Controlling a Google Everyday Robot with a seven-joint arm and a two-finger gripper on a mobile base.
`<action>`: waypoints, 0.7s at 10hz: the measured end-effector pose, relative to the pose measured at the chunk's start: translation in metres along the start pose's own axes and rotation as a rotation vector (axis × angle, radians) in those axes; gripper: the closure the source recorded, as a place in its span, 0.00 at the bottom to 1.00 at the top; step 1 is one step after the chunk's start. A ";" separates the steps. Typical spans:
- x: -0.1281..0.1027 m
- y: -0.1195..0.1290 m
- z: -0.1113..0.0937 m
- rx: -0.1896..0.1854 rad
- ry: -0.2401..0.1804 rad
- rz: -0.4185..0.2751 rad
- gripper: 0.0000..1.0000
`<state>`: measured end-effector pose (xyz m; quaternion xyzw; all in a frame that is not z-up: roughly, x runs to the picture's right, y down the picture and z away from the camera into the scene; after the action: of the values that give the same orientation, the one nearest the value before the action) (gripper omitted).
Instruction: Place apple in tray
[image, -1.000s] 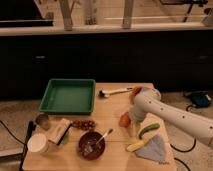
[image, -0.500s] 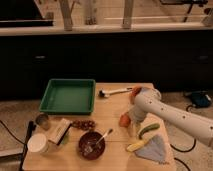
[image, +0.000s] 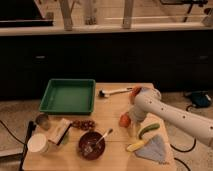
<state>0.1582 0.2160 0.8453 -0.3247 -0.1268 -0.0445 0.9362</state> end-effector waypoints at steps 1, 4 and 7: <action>0.000 0.000 0.000 0.000 0.000 -0.001 0.20; 0.001 0.001 0.000 0.001 0.001 0.002 0.20; -0.004 -0.001 -0.002 0.009 -0.012 -0.022 0.20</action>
<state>0.1549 0.2136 0.8435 -0.3191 -0.1364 -0.0524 0.9364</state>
